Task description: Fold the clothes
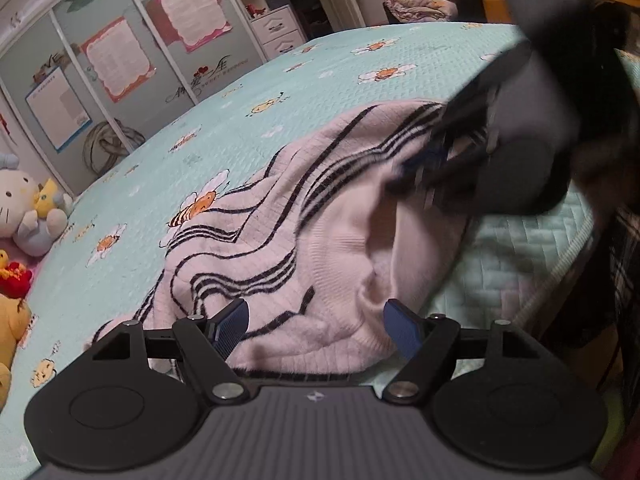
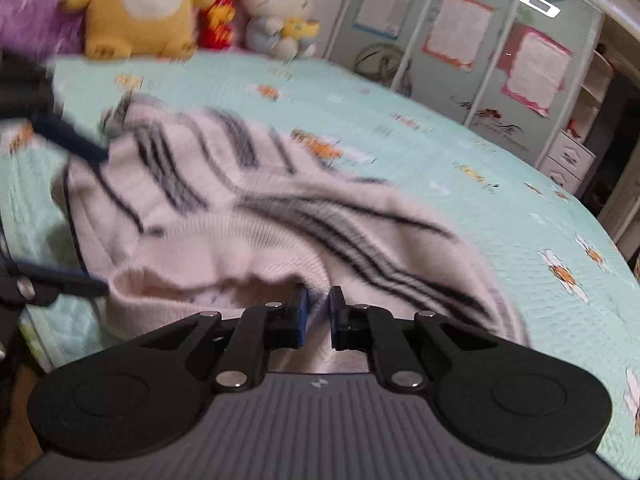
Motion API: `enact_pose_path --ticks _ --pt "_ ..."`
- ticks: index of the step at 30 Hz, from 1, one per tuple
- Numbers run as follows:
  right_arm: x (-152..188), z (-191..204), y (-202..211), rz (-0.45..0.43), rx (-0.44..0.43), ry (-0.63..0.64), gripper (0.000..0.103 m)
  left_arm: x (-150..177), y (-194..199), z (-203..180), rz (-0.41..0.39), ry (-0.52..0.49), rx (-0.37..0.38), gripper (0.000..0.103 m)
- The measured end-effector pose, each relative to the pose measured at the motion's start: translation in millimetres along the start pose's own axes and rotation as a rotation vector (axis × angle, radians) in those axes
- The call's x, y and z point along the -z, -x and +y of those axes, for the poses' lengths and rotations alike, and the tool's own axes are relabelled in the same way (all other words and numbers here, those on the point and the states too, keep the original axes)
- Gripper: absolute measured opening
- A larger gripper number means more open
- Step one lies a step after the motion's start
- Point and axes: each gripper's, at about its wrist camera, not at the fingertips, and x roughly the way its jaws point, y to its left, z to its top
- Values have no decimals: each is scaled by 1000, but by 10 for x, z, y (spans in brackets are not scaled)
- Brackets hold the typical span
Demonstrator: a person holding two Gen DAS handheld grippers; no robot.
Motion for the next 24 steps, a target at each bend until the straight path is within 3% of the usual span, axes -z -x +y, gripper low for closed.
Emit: enact_pose_path --ticks 3,8,12,14,16,20,21,23,24 --pt "-55 -195 227 -37 14 -72 6 68 -13 30 18 7 26 78" --pt "-99 -377 297 -29 49 -100 6 65 -148 -82 20 -58 -4 78" --pt "-130 -542 303 -15 -8 -208 6 22 -202 -330 -13 -221 -23 78" --pt "-149 -557 322 -25 -1 -214 6 4 -188 -398 -27 -264 22 78" --pt "-175 -578 348 -40 3 -221 5 -9 -209 -433 -31 -272 47 78" --pt "-260 -632 406 -81 11 -242 1 -29 -374 -465 -17 -267 12 79" --pt "-278 -648 411 -83 11 -241 1 -42 -416 -435 -12 -240 9 73" --pt "-266 -695 399 -73 5 -240 1 -70 -471 -329 -8 -169 -12 25" --pt "-251 -722 389 -65 1 -240 1 -84 -478 -248 -3 -126 -12 16"
